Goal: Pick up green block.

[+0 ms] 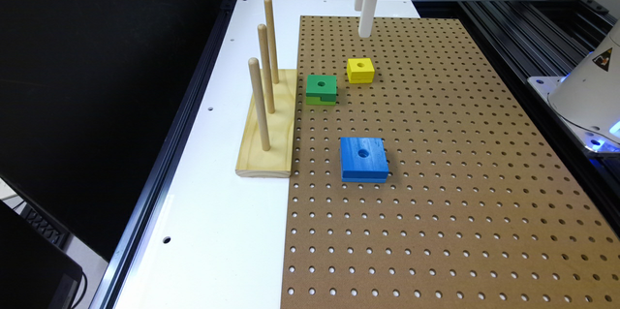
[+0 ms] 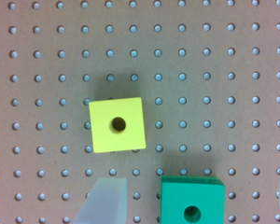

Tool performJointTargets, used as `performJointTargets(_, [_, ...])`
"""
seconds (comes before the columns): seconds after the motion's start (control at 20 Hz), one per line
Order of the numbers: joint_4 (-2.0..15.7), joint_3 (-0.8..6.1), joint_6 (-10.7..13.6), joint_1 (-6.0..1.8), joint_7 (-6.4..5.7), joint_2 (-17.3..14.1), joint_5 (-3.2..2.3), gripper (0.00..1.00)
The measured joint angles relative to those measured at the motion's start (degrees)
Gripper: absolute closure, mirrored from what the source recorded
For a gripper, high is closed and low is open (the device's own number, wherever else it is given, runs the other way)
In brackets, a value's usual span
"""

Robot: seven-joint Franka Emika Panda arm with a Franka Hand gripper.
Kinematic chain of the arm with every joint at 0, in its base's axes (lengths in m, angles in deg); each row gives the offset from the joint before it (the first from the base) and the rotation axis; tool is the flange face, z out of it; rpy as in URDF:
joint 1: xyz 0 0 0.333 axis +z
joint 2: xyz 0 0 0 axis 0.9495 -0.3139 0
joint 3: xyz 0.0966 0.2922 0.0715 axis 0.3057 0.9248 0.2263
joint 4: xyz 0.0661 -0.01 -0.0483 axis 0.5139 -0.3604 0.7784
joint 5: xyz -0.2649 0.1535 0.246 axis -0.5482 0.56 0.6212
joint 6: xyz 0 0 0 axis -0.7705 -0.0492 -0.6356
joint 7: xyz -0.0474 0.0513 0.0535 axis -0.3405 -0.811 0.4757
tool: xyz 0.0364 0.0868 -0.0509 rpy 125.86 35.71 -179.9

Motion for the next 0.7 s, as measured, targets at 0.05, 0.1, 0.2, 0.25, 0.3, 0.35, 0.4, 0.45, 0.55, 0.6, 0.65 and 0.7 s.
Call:
performJointTargets(0.05, [0.31,0.01,0.0,0.0,0.0,-0.3,0.0,0.0])
performJointTargets(0.1, [0.65,0.02,0.0,0.0,0.0,-0.5,0.0,0.0])
performJointTargets(0.2, [1.12,0.03,0.0,0.0,0.0,-0.9,0.0,0.0])
performJointTargets(0.25, [1.31,0.03,0.0,0.0,0.0,-1.0,0.0,0.0])
performJointTargets(0.3, [1.64,0.04,0.0,0.0,0.0,-1.3,0.0,0.0])
performJointTargets(0.35, [2.01,0.06,0.0,0.01,0.0,-1.5,0.0,0.0])
performJointTargets(0.4, [2.53,0.07,0.0,0.01,0.0,-2.0,0.0,0.0])
performJointTargets(0.45, [3.01,0.08,0.0,0.01,0.0,-2.4,0.0,0.0])
performJointTargets(0.55, [3.79,0.09,0.0,0.01,0.0,-3.2,0.0,0.0])
performJointTargets(0.6, [4.21,0.09,0.0,0.01,0.0,-3.7,0.0,0.0])
performJointTargets(0.65, [4.39,0.09,0.0,0.01,0.0,-4.0,0.0,0.0])
performJointTargets(0.7, [4.52,0.1,0.0,0.01,0.0,-4.2,0.0,0.0])
